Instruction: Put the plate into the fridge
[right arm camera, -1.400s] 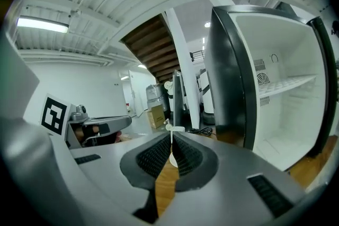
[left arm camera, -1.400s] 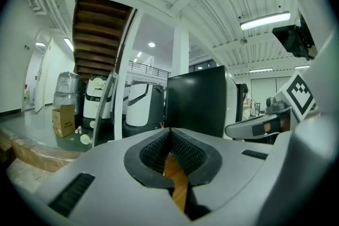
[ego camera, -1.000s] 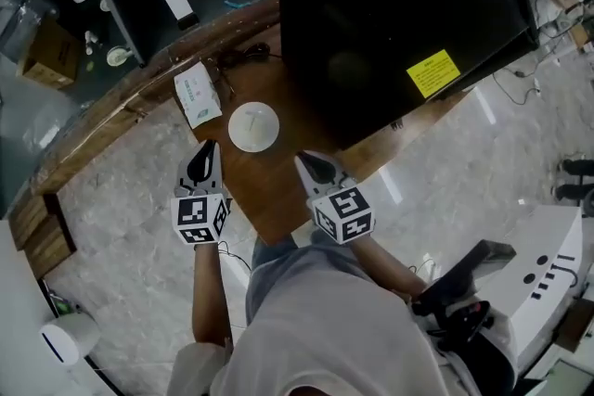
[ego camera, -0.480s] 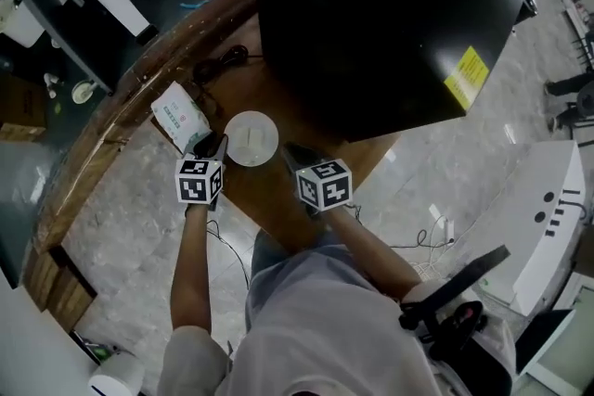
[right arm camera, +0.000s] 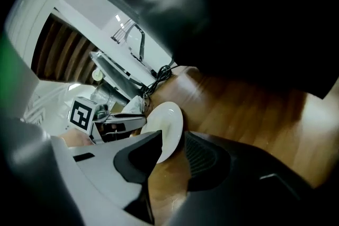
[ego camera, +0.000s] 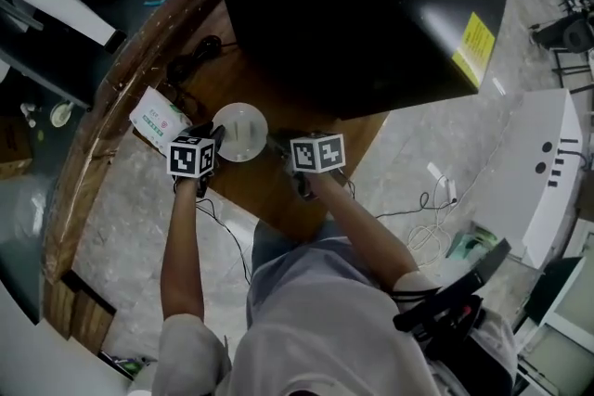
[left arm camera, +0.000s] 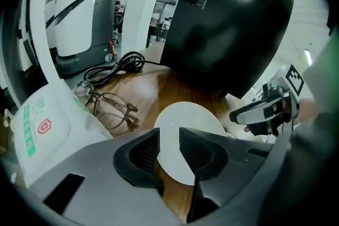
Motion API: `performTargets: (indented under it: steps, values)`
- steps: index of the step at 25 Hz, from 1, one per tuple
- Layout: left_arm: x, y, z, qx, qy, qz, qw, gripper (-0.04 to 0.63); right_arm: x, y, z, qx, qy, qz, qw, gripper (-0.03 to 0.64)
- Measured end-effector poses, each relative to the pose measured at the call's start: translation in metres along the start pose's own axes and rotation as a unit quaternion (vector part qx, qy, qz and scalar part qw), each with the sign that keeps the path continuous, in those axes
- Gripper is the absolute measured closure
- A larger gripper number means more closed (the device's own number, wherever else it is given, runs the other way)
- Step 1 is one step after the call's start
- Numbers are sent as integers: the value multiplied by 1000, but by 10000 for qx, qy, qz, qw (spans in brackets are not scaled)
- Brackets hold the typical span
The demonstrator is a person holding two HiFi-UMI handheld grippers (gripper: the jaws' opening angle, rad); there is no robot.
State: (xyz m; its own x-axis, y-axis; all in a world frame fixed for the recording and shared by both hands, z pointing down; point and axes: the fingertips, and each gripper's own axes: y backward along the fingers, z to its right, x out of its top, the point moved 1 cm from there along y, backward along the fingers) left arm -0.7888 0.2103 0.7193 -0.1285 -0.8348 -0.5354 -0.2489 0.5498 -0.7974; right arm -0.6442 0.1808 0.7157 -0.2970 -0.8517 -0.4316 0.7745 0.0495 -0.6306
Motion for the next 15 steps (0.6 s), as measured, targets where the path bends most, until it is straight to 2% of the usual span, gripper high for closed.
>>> performTargets:
  steps: [3, 7, 9, 11, 15]
  values:
    - [-2, -3, -3, 127, 33, -81, 9999, 480, -3, -9, 9, -17, -311, -58, 9995, 499]
    - [-5, 1, -11, 716, -106, -3, 9974, 483, -8, -19, 12, -87, -393, -210, 9990, 499]
    - [-10, 1, -14, 797, -54, -57, 9968, 509, -10, -24, 12, -113, -398, -282, 9987, 495]
    - [-17, -2, -15, 629, 193, -145, 9977, 514, -11, -29, 10, -115, -427, -349, 9984, 494]
    - [-22, -8, -16, 46, 794, -68, 9968, 517, -10, -37, 7, -94, -399, -477, 9980, 494]
